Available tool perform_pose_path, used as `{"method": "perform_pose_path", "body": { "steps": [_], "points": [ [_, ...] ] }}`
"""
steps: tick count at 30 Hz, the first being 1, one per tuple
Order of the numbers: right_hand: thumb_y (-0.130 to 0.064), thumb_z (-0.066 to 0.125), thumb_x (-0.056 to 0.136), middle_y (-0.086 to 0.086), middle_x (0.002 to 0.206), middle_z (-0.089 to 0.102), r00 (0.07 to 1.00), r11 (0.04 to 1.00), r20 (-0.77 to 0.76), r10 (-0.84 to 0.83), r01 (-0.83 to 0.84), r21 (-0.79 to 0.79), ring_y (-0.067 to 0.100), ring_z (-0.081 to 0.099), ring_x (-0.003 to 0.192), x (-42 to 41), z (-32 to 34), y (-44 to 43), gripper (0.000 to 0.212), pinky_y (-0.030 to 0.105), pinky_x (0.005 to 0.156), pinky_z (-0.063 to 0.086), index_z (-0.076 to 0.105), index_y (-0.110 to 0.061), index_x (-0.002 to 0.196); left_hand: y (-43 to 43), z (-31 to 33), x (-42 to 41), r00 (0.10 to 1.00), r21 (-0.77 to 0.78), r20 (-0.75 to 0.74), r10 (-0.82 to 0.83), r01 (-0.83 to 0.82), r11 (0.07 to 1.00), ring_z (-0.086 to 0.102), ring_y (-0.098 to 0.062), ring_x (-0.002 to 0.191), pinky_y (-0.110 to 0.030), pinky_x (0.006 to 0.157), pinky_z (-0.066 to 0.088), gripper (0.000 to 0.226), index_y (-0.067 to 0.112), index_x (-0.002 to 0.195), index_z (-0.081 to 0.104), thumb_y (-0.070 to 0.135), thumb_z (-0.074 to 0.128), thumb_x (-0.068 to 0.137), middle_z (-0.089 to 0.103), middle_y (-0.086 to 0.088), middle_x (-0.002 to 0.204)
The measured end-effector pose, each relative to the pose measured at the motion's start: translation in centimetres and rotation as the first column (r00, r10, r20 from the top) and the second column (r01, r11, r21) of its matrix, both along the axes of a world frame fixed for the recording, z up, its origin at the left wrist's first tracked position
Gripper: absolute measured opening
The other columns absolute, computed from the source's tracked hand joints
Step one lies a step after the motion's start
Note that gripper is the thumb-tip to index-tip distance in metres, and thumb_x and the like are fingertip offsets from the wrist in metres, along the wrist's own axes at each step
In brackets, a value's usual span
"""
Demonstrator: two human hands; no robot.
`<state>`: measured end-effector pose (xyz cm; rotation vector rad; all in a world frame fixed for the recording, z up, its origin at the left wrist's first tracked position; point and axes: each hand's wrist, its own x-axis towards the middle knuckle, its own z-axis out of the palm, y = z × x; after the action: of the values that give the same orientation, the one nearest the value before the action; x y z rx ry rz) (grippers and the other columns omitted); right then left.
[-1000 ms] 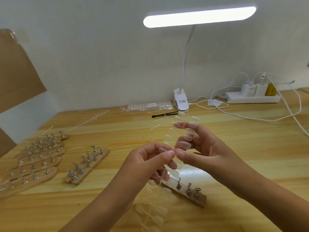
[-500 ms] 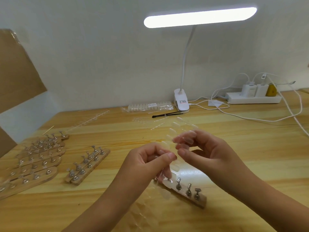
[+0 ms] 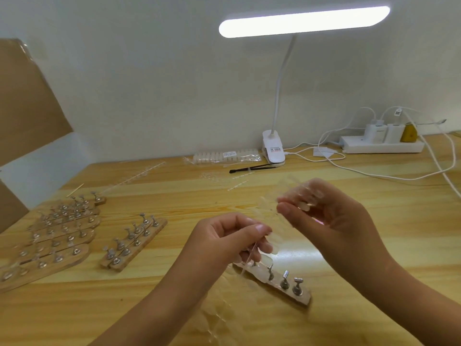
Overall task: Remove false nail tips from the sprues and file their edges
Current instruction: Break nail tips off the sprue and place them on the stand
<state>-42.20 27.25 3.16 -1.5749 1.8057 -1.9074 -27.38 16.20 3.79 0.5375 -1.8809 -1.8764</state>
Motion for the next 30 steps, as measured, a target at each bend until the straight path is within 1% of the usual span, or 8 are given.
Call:
{"method": "perform_pose_path", "body": {
  "steps": [8,12,14,17,18,20,24,30],
  "points": [
    [-0.022,0.060,0.090,-0.003,0.096,0.067,0.782,0.999,-0.621,-0.053,0.045,-0.029,0.011,0.064,0.088,-0.1,-0.7,0.5,0.021,0.022,0.072,0.051,0.073,-0.007,0.090,0.8,0.2,-0.3,0.998,0.106,-0.038,0.039,-0.035,0.994,0.063,-0.004,0.052,-0.007,0.041,0.037,0.010,0.021,0.062,0.075,0.029,0.071,0.067,0.073,-0.005,0.070],
    [-0.026,0.074,0.077,-0.001,0.083,0.072,0.983,0.996,0.158,0.094,-0.093,-0.011,0.006,0.066,0.075,0.3,0.5,0.2,0.019,0.014,0.069,0.052,0.072,-0.007,0.080,0.8,-0.3,-0.3,0.995,0.005,-0.097,0.026,-0.025,1.000,0.066,-0.007,0.061,-0.011,0.053,0.046,0.010,0.020,0.074,0.078,0.030,0.074,0.074,0.075,-0.005,0.076],
    [-0.026,0.077,0.069,0.003,0.078,0.071,0.713,0.944,0.645,0.274,-0.328,-0.039,0.009,0.065,0.066,-0.4,1.1,0.1,0.017,0.018,0.064,0.055,0.075,-0.011,0.078,0.7,-0.5,-0.2,0.982,-0.241,-0.186,0.024,-0.069,0.968,0.068,-0.008,0.070,-0.015,0.066,0.050,0.009,0.020,0.083,0.079,0.029,0.077,0.080,0.076,-0.002,0.080],
    [-0.014,0.090,0.063,0.005,0.077,0.065,0.222,0.778,0.902,0.372,-0.604,-0.172,0.009,0.062,0.059,-1.2,1.5,0.0,0.023,0.021,0.058,0.057,0.074,-0.009,0.079,-0.7,-0.6,0.8,0.934,-0.907,-0.351,-0.059,-0.323,0.271,0.067,-0.013,0.083,-0.025,0.075,0.051,0.009,0.017,0.097,0.078,0.018,0.072,0.091,0.073,0.004,0.091],
    [-0.010,0.094,0.057,0.006,0.076,0.065,0.120,0.750,0.923,0.367,-0.626,-0.216,0.011,0.063,0.057,-1.4,1.6,0.0,0.031,0.022,0.057,0.058,0.073,-0.007,0.080,-1.2,-0.6,1.3,0.923,-0.928,-0.361,-0.134,-0.370,-0.043,0.065,-0.015,0.086,-0.029,0.077,0.049,0.012,0.016,0.104,0.076,0.015,0.069,0.094,0.073,0.002,0.096],
    [-0.008,0.095,0.053,0.007,0.076,0.065,0.111,0.744,0.922,0.372,-0.630,-0.224,0.012,0.064,0.058,-1.7,1.6,0.1,0.035,0.023,0.056,0.058,0.073,-0.006,0.081,-2.1,-0.4,1.7,0.901,-0.849,-0.406,-0.151,-0.433,-0.303,0.058,-0.015,0.092,-0.029,0.082,0.043,0.017,0.021,0.115,0.069,0.019,0.065,0.098,0.068,0.004,0.108],
    [-0.021,0.083,0.073,0.006,0.083,0.069,0.414,0.852,0.859,0.302,-0.521,-0.048,0.013,0.067,0.067,-2.6,1.6,0.1,0.012,0.021,0.057,0.056,0.076,-0.016,0.082,-4.3,-0.5,1.1,0.870,-0.869,-0.485,0.088,-0.468,-0.161,0.047,-0.019,0.081,-0.024,0.079,0.031,0.022,0.030,0.123,0.062,0.026,0.054,0.102,0.055,0.001,0.109],
    [-0.014,0.070,0.071,0.010,0.083,0.066,0.561,0.875,0.794,0.235,-0.477,0.078,0.012,0.062,0.064,-3.1,0.7,-0.1,0.022,0.019,0.057,0.056,0.067,-0.008,0.092,-7.3,-3.9,-1.1,0.920,-0.954,0.042,0.390,-0.078,0.288,0.045,-0.017,0.120,-0.028,0.103,0.043,0.057,0.029,0.148,0.043,0.025,0.064,0.095,0.040,-0.001,0.140]
  ]
}}
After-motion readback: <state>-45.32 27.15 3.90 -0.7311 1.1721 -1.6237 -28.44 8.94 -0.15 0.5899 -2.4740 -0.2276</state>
